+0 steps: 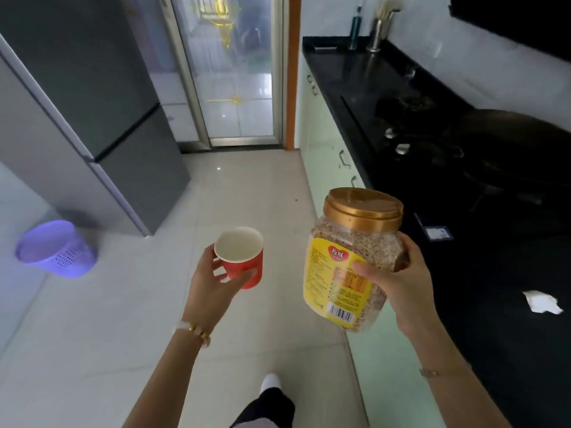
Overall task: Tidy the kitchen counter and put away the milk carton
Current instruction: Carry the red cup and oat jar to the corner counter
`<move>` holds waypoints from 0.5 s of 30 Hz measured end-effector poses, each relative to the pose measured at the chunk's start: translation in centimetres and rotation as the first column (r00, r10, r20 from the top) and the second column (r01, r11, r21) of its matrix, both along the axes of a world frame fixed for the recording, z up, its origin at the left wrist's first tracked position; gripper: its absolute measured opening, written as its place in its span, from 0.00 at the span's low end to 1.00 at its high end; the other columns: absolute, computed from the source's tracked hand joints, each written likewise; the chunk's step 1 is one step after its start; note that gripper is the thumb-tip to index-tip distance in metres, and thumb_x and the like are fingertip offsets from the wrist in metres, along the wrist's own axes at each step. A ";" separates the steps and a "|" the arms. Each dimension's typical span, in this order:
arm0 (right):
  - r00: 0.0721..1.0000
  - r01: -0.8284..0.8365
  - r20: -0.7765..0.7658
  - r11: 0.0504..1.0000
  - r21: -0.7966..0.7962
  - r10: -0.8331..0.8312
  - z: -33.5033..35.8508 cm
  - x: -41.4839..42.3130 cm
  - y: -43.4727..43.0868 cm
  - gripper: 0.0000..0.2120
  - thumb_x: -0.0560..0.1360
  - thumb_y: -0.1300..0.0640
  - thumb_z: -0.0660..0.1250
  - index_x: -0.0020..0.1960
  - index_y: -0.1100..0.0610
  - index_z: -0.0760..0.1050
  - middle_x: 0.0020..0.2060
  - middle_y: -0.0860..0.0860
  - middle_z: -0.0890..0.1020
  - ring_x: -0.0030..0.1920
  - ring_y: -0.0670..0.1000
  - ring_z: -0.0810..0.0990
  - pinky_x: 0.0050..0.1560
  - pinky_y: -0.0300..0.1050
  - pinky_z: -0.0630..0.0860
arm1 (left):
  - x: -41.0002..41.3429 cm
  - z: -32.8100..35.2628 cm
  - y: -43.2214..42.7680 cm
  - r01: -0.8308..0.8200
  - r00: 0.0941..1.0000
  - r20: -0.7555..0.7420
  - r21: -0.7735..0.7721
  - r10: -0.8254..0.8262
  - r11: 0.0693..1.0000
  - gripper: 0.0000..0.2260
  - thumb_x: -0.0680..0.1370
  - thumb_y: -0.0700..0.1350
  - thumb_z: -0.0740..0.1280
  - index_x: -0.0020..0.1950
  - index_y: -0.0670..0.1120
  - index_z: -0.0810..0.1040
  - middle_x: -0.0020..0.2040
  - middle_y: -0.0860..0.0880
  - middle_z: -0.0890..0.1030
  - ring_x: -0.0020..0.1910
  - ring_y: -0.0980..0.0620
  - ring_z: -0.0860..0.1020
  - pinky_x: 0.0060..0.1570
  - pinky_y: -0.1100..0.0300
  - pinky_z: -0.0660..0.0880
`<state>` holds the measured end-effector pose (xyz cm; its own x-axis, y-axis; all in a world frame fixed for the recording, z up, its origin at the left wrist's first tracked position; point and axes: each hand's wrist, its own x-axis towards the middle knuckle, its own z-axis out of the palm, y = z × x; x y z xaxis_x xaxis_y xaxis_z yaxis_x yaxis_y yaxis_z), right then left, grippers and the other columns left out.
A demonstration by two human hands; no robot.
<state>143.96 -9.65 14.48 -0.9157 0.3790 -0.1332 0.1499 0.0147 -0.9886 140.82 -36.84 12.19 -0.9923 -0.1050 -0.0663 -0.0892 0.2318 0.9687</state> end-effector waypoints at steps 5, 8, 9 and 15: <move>0.999 -0.028 0.034 0.999 0.032 0.027 -0.7 -7.1 -4.1 0.36 0.49 0.53 0.81 0.54 0.39 0.72 0.52 0.47 0.80 0.53 0.48 0.80 0.48 0.50 0.80 | -5.6 -1.0 -4.3 -0.018 0.999 0.051 -0.002 0.018 1.000 0.26 0.67 0.39 0.75 0.60 0.52 0.68 0.54 0.55 0.76 0.54 0.54 0.75 0.47 0.65 0.73; 0.997 -0.051 0.062 0.997 0.064 0.047 -1.1 -11.0 -5.8 0.44 0.46 0.47 0.78 0.61 0.44 0.69 0.57 0.49 0.78 0.55 0.50 0.79 0.45 0.45 0.79 | -8.6 -1.7 -6.0 -0.046 0.996 0.078 -0.001 0.046 0.999 0.26 0.67 0.39 0.75 0.60 0.52 0.69 0.54 0.56 0.76 0.54 0.56 0.75 0.48 0.62 0.74; 0.996 -0.060 0.065 0.996 0.071 0.056 -1.2 -12.4 -6.2 0.44 0.48 0.49 0.80 0.62 0.45 0.68 0.57 0.50 0.78 0.56 0.50 0.78 0.45 0.44 0.79 | -9.7 -1.9 -6.3 -0.054 0.995 0.081 -0.001 0.054 0.999 0.26 0.67 0.39 0.75 0.59 0.52 0.68 0.53 0.57 0.76 0.53 0.57 0.75 0.47 0.64 0.74; 0.990 -0.127 0.072 0.989 0.082 0.121 -2.1 -23.8 -7.4 0.50 0.46 0.47 0.78 0.66 0.48 0.67 0.58 0.49 0.78 0.55 0.48 0.78 0.45 0.46 0.80 | -18.7 -3.2 -7.9 -0.110 0.989 0.095 -0.011 0.111 0.994 0.26 0.67 0.40 0.75 0.59 0.53 0.67 0.52 0.60 0.75 0.51 0.61 0.74 0.43 0.68 0.72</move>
<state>120.14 -17.06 12.38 -0.9466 0.2756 -0.1676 0.2073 0.1217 -0.9707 122.07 -44.74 8.95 -0.9638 -0.2141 -0.1589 -0.2063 0.2211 0.9532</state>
